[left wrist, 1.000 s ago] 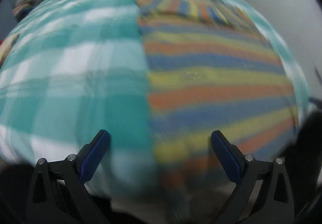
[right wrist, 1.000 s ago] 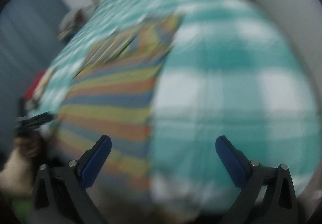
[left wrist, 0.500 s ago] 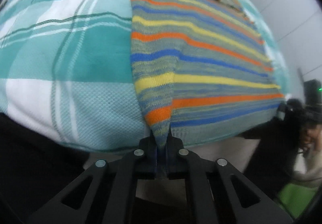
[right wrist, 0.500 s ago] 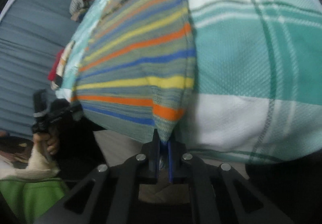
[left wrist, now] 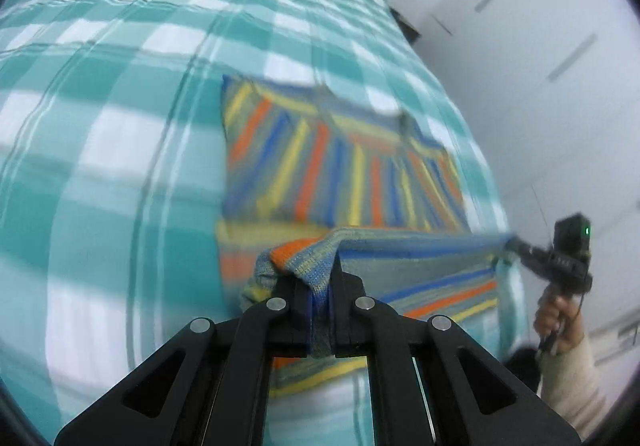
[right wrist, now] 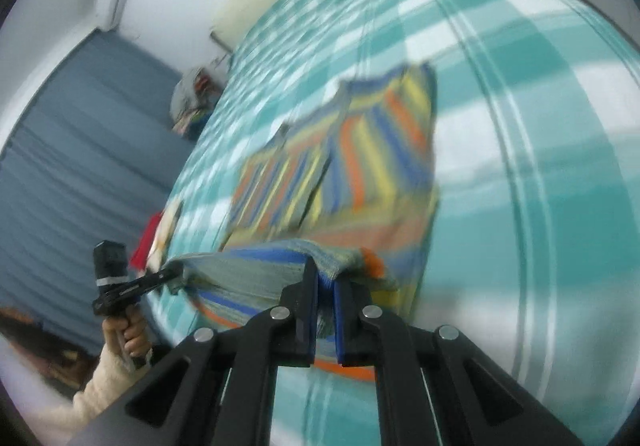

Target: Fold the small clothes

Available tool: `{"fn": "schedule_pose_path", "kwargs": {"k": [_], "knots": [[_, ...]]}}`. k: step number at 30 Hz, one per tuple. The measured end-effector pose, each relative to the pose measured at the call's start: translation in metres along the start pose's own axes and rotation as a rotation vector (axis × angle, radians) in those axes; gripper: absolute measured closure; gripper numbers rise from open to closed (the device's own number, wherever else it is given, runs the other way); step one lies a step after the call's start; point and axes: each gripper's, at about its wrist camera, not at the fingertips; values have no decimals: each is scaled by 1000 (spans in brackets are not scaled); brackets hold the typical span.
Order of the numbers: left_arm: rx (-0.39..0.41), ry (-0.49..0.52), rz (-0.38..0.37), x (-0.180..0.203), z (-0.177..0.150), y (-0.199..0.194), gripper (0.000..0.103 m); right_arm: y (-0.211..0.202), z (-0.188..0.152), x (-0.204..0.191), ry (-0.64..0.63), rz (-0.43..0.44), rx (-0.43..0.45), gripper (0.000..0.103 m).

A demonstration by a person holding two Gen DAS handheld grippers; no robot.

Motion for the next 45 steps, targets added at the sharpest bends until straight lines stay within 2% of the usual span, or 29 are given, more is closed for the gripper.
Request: {"fn": "schedule_pose_path", "kwargs": {"k": [4,7,10,12,13,14,15,16,18,19,20,22,25,26,27,28,30,31,34,35,36,37,38,42,45], "knots": [[-9,-53,-26,-13,46,25,99,31,59,12,35,-7,-8,97],[-19,-71,-17,-16,79,50,99,52,94,28,108,33,-32,97],[-7,-135,9,-29,112,76,92,73,129,43,156,44,-10,94],[21,-260,31,-53,129,87,88,87,154,60,190,100,52,87],[26,-302,8,-61,131,87,88,89,160,71,235,106,112,74],[34,-368,-45,-73,132,84,88,86,162,83,292,122,192,68],[48,-382,-47,-77,131,78,85,81,162,90,330,137,249,68],[59,-371,-32,-77,131,72,81,71,161,96,359,148,308,68],[106,-285,54,-68,127,52,37,56,159,94,330,114,338,68],[134,-248,97,-64,125,43,29,48,159,85,276,69,334,68],[165,-213,135,-59,122,33,24,42,158,72,198,18,306,68],[148,-192,138,-58,122,29,24,44,156,48,82,-42,213,68],[68,-154,155,-51,108,28,25,75,146,9,-43,-111,-19,68],[42,-122,157,-47,95,27,24,88,141,-1,-70,-187,-97,68],[13,-93,156,-43,84,27,24,95,134,-10,-96,-233,-140,68],[-24,-62,153,-39,68,26,24,97,127,-14,-119,-235,-152,66],[-92,-8,143,-33,36,29,23,91,103,-24,-166,-215,-172,53],[-118,21,146,-30,21,30,23,84,90,-26,-178,-204,-173,45],[-153,97,190,-20,-7,42,25,76,48,-29,-222,-180,-195,45],[-155,113,207,-18,-10,48,34,80,45,-27,-227,-190,-208,45],[-163,121,215,-17,-12,56,60,86,44,-21,-230,-211,-223,47],[-172,128,222,-17,-12,60,78,91,44,-13,-225,-231,-237,64],[-187,142,234,-16,-11,65,97,99,40,-6,-213,-227,-256,99],[-196,177,160,-17,-15,43,99,81,35,0,-163,-181,-249,99],[-229,224,165,-20,-16,43,99,61,27,-2,-144,-159,-256,100]]}}
Point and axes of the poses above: each gripper's, at about its wrist camera, not at the fingertips, and y roughly the way its jaws point, x to its right, z to its top, and after that the axes turned 6 degrees about -x, right-handed
